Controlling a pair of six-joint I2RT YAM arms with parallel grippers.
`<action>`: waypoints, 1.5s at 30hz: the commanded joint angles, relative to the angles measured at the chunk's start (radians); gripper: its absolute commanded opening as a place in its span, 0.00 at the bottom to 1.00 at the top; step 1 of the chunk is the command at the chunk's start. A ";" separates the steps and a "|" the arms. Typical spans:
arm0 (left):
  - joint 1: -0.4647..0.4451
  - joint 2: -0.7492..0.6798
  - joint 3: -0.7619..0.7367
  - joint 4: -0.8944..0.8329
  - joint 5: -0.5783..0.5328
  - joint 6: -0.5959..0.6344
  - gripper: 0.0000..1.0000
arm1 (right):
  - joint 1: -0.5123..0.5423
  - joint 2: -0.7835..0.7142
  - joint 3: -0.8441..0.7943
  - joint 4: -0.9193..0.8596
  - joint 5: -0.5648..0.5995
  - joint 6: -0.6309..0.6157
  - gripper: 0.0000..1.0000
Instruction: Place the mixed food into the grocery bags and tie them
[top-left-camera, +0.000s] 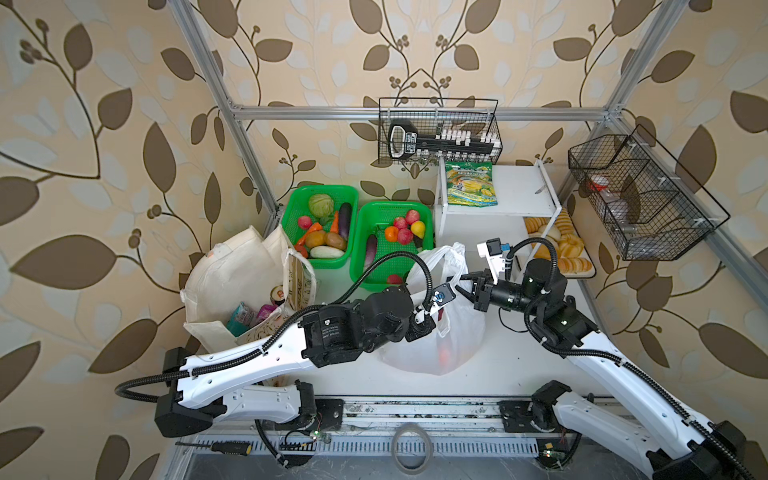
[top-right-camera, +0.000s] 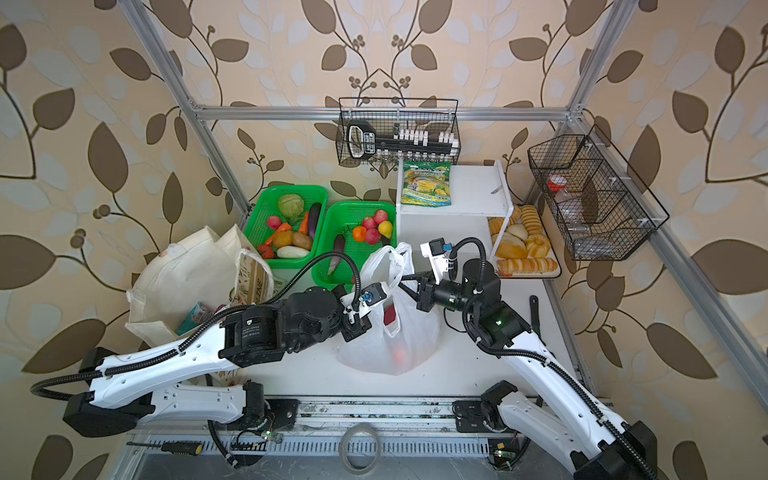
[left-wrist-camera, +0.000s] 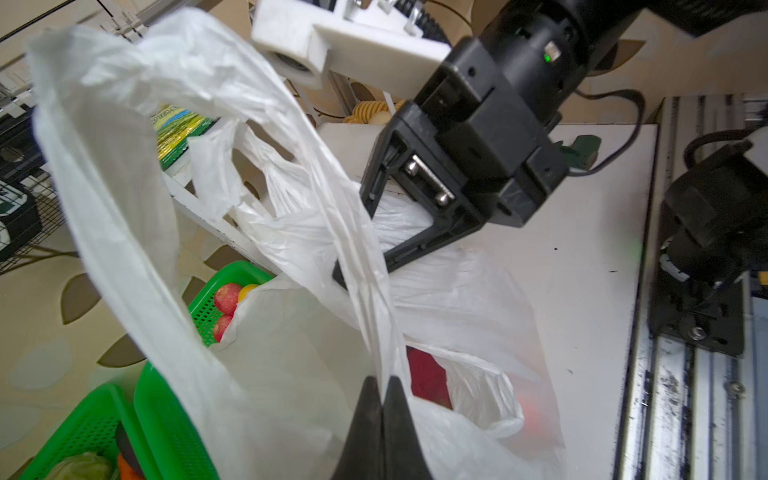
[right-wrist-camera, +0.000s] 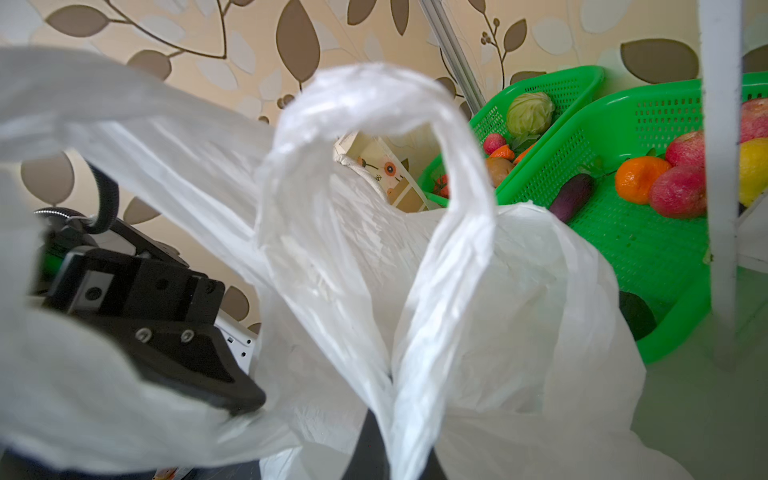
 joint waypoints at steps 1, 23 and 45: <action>0.018 -0.017 0.074 -0.044 0.232 -0.048 0.00 | 0.006 0.008 0.040 0.019 0.066 -0.010 0.00; 0.378 0.103 0.227 -0.267 0.868 -0.081 0.00 | 0.039 0.161 0.209 -0.170 -0.318 -0.403 0.00; 0.387 -0.020 0.114 -0.107 0.706 -0.257 0.54 | 0.026 0.112 0.076 -0.015 -0.089 -0.114 0.00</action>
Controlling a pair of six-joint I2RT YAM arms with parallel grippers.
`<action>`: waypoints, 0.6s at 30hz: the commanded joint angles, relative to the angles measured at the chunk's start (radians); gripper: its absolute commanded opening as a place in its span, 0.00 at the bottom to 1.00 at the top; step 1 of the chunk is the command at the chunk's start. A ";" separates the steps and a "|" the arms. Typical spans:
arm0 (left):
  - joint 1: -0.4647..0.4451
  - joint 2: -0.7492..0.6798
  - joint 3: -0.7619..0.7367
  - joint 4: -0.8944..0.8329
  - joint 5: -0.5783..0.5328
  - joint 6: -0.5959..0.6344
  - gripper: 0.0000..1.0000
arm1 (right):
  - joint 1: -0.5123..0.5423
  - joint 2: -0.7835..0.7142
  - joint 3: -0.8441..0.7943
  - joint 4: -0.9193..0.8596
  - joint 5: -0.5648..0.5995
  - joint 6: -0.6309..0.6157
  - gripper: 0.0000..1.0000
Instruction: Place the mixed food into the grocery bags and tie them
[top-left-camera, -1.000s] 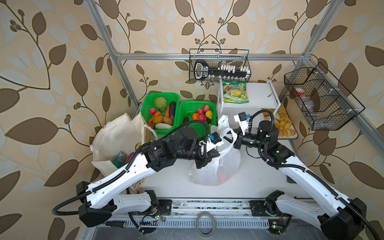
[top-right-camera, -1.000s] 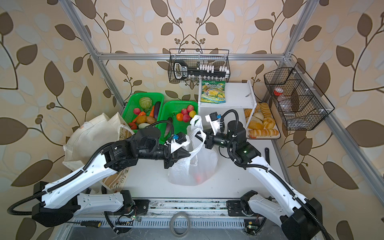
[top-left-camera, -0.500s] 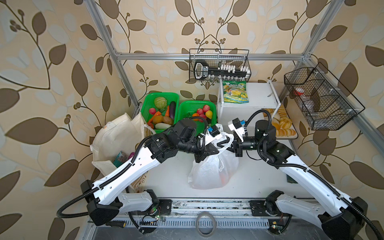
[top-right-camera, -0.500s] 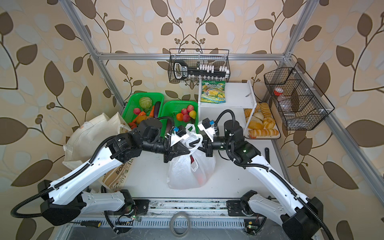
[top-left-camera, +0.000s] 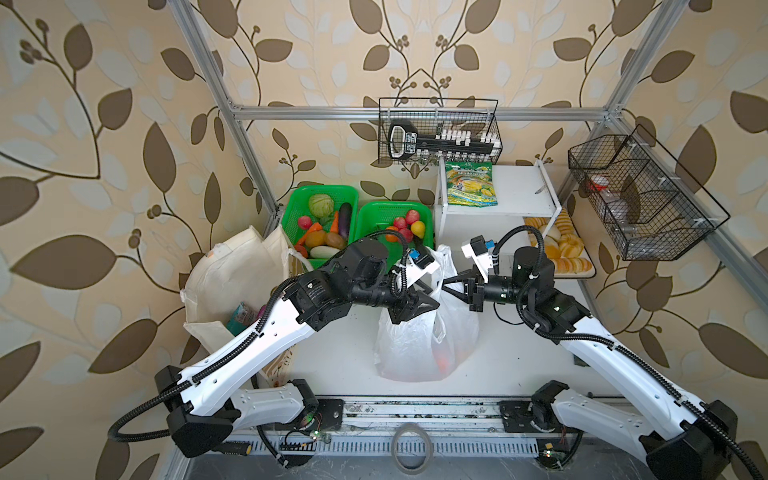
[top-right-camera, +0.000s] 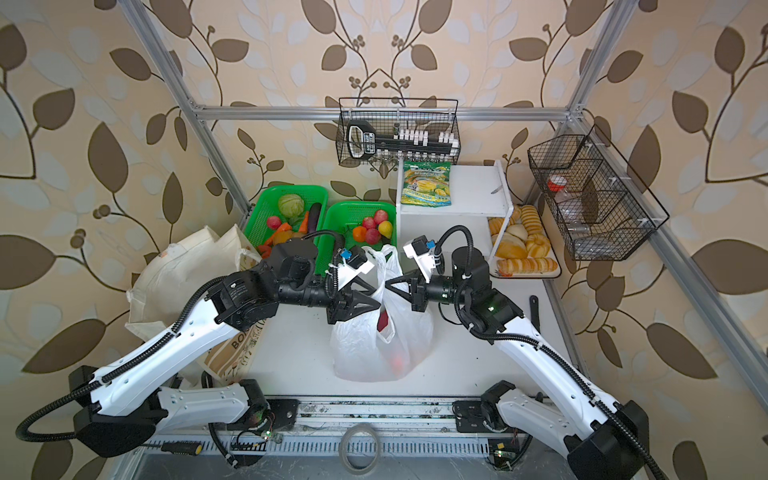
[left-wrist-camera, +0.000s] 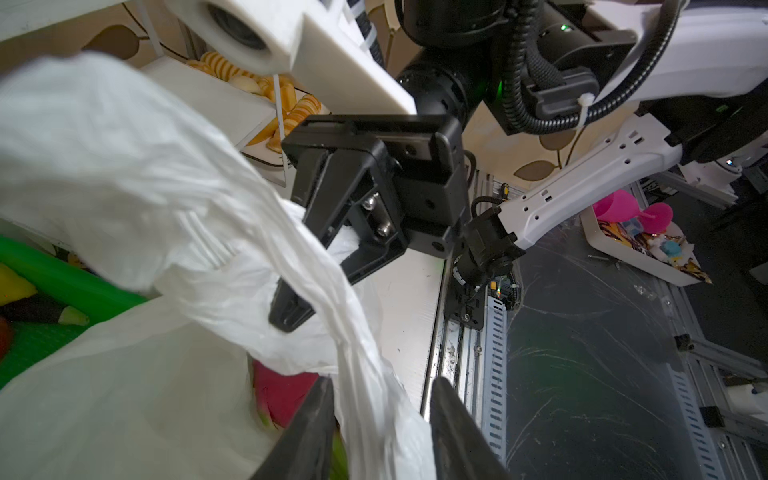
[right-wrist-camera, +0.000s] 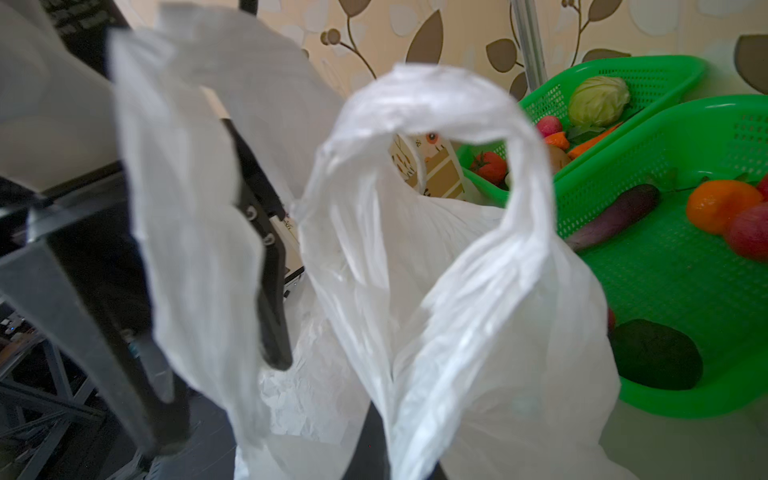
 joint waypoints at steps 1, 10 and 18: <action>0.004 -0.068 -0.018 0.068 -0.032 -0.057 0.58 | 0.002 0.001 -0.024 0.063 0.049 0.064 0.00; -0.007 -0.132 0.004 0.049 -0.062 -0.127 0.80 | -0.007 0.018 -0.025 0.045 0.098 0.086 0.00; -0.003 -0.179 -0.055 0.025 -0.409 -0.128 0.99 | -0.007 0.006 -0.029 0.045 0.113 0.099 0.00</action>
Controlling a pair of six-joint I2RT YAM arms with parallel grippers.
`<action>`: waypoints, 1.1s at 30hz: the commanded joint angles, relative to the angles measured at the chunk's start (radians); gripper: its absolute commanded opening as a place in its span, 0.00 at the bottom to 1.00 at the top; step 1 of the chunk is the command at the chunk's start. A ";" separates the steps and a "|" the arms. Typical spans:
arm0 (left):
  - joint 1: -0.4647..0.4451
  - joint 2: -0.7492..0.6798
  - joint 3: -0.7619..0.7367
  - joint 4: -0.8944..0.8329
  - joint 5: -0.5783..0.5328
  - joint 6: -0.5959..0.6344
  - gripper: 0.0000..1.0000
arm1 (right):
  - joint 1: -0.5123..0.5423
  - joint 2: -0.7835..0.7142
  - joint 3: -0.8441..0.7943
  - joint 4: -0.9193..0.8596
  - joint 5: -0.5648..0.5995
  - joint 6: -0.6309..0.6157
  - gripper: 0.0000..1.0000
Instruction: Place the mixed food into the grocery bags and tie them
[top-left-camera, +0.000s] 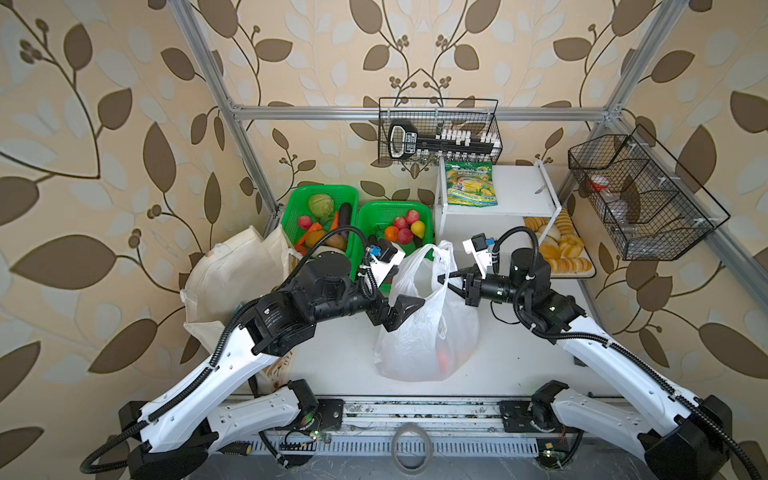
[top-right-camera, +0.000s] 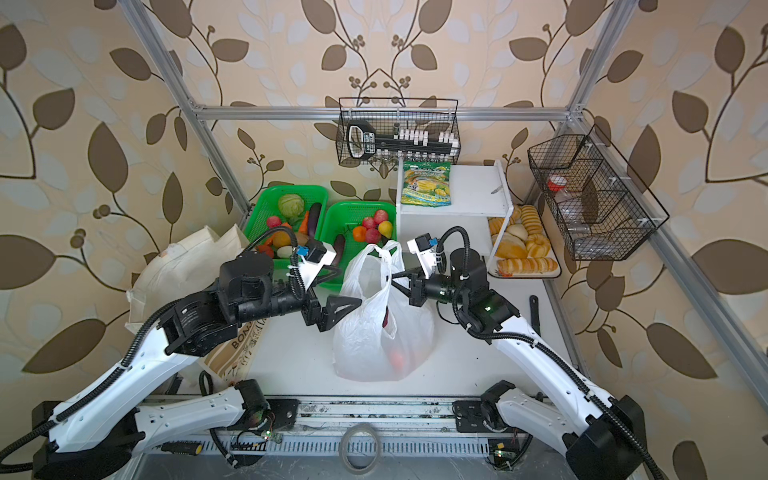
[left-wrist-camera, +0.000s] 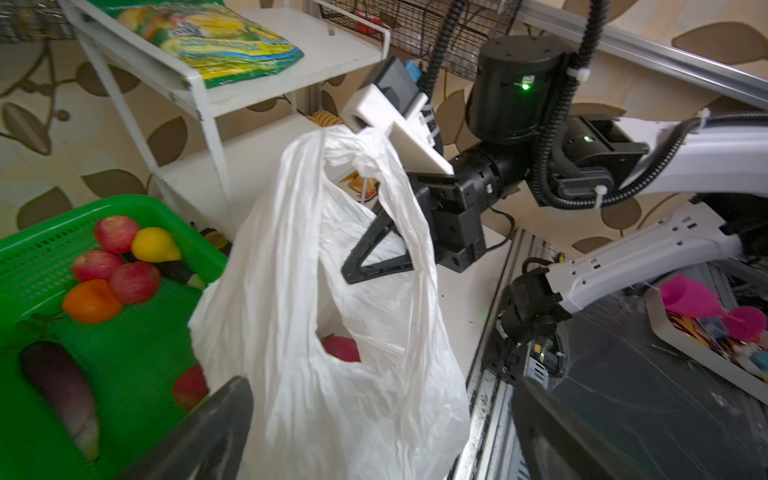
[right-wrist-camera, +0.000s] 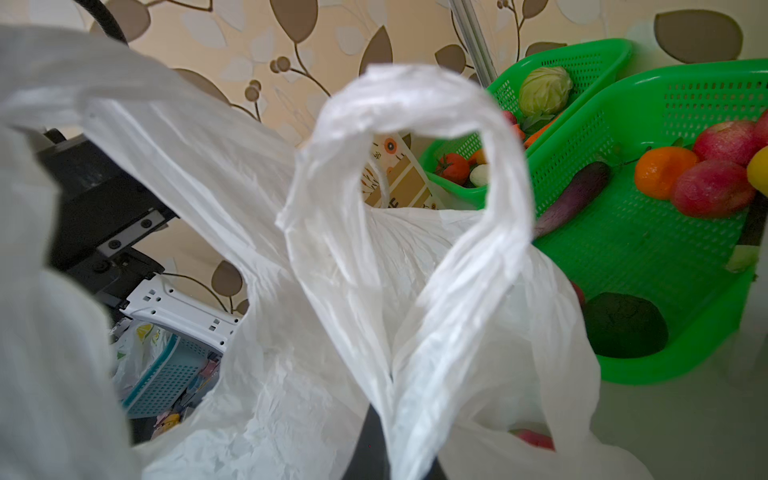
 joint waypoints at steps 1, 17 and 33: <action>0.000 0.037 0.007 -0.001 -0.118 0.018 0.99 | -0.003 -0.011 -0.016 0.011 0.015 0.009 0.00; 0.012 0.168 -0.003 0.068 0.238 0.051 0.99 | 0.007 -0.013 0.016 -0.087 0.168 0.147 0.00; -0.076 0.241 0.033 0.036 0.184 0.064 0.99 | 0.001 -0.001 0.013 -0.045 0.249 0.275 0.00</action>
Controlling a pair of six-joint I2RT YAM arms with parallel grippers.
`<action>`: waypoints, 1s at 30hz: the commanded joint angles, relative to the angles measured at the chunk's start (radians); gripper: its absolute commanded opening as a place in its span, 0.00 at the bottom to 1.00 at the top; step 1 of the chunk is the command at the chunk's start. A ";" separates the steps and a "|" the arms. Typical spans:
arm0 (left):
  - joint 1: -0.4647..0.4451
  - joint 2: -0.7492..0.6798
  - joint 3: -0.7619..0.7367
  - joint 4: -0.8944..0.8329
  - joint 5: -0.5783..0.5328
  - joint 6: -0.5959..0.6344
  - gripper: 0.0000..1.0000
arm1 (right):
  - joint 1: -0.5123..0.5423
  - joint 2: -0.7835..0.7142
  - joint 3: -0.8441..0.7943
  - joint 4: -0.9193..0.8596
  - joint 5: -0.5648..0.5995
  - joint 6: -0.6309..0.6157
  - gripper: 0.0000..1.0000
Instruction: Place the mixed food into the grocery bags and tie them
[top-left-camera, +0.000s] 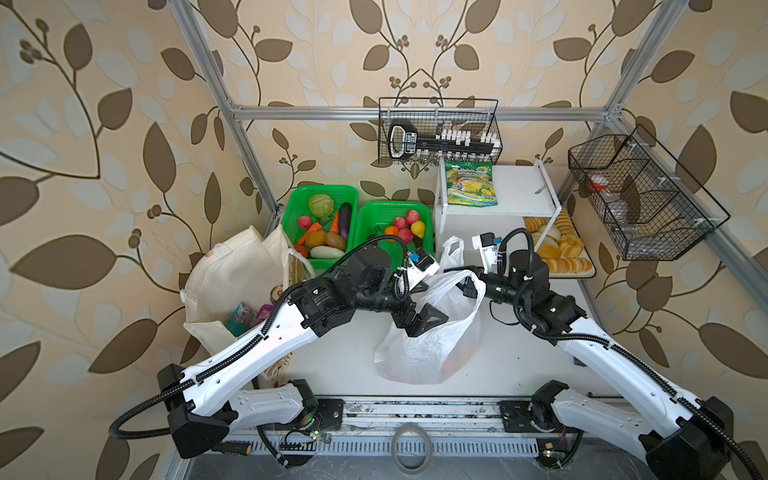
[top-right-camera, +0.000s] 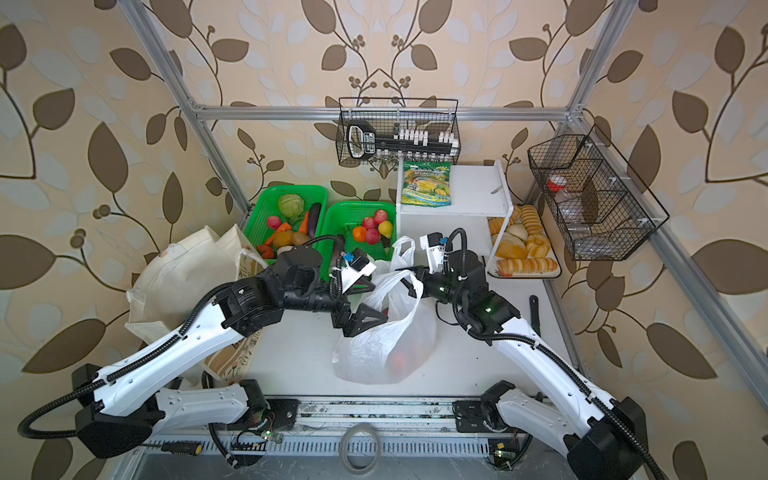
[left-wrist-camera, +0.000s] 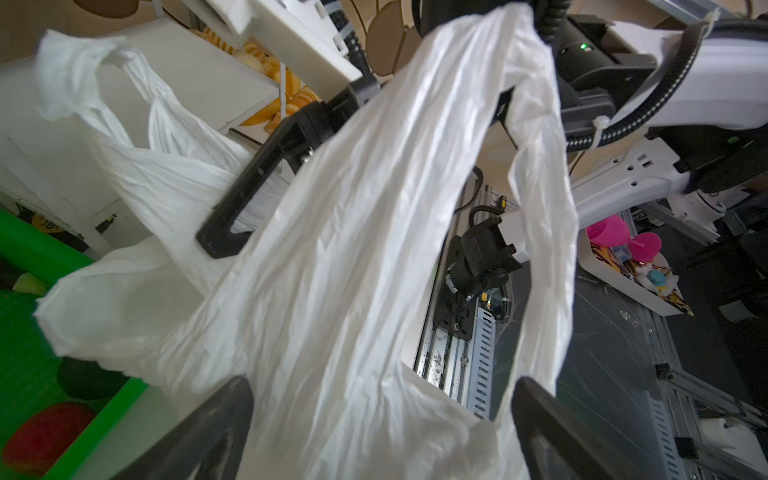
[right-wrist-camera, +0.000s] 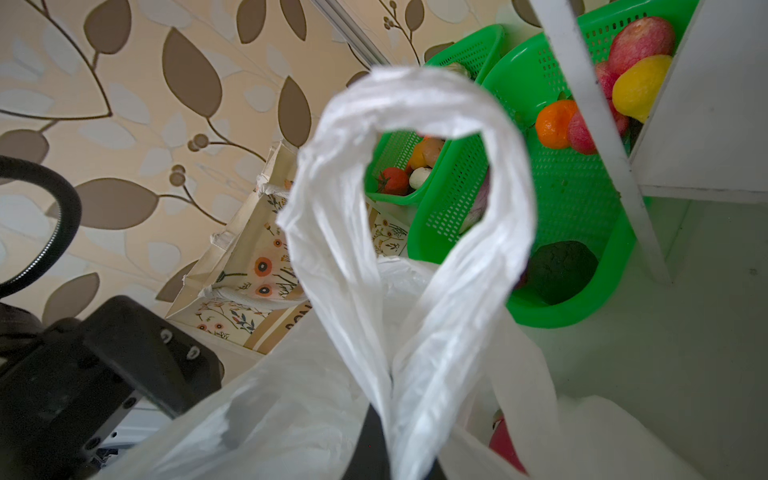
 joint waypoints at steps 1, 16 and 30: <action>-0.045 0.025 0.050 -0.016 -0.112 0.045 0.99 | -0.009 0.006 0.015 0.016 0.026 0.027 0.00; -0.111 0.011 0.043 0.094 -0.318 0.074 0.00 | -0.047 -0.034 -0.027 0.009 0.029 0.029 0.00; 0.088 0.007 -0.058 0.339 -0.399 -0.283 0.00 | -0.089 -0.150 -0.123 -0.072 -0.053 -0.033 0.00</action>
